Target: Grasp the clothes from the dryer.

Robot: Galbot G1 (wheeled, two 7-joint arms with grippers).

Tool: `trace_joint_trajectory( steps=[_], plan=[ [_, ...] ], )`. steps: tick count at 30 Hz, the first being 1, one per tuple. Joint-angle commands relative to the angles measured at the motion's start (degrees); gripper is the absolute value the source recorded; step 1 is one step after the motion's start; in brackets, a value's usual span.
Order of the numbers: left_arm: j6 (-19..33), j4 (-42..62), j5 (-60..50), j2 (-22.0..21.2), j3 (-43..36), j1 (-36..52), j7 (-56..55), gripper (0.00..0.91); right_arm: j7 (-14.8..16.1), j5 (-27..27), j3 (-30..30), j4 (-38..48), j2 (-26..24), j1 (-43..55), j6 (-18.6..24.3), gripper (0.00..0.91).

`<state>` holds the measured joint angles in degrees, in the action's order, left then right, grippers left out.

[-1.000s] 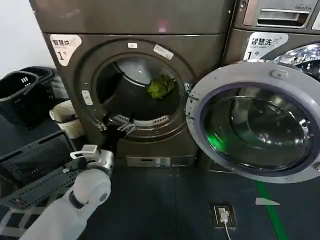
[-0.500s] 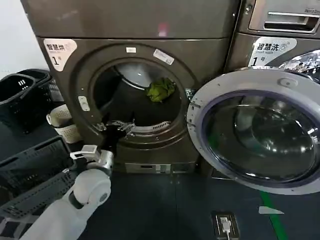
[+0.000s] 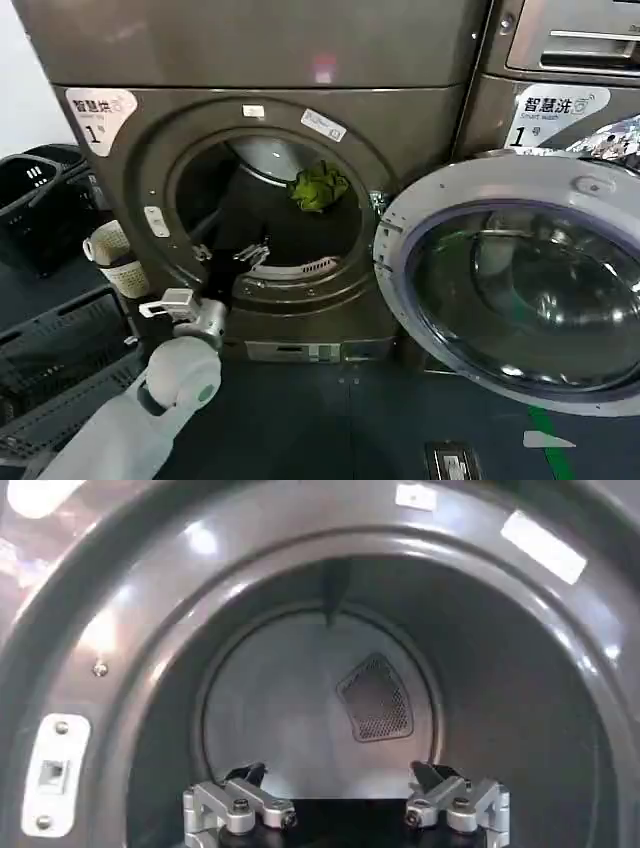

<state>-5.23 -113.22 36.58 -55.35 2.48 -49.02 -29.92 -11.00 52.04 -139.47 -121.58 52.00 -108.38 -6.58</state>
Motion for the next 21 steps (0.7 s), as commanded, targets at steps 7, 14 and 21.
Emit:
trace_joint_trajectory(
  steps=[7, 14, 21],
  plan=[
    [-0.04, 0.18, -0.1, -0.03, -0.18, 0.22, 0.03, 0.907, 0.06, 0.02, 0.07, 0.14, 0.0, 0.14, 0.04, 0.907],
    [-0.04, 0.17, -0.19, 0.0, -0.3, 0.32, 0.03, 0.907, 0.09, -0.02, 0.03, 0.2, -0.02, 0.14, 0.08, 0.907],
    [-0.01, 0.11, -0.21, -0.01, -0.28, 0.3, 0.04, 0.907, 0.1, 0.0, -0.03, 0.19, -0.08, 0.11, 0.12, 0.907]
  ],
)
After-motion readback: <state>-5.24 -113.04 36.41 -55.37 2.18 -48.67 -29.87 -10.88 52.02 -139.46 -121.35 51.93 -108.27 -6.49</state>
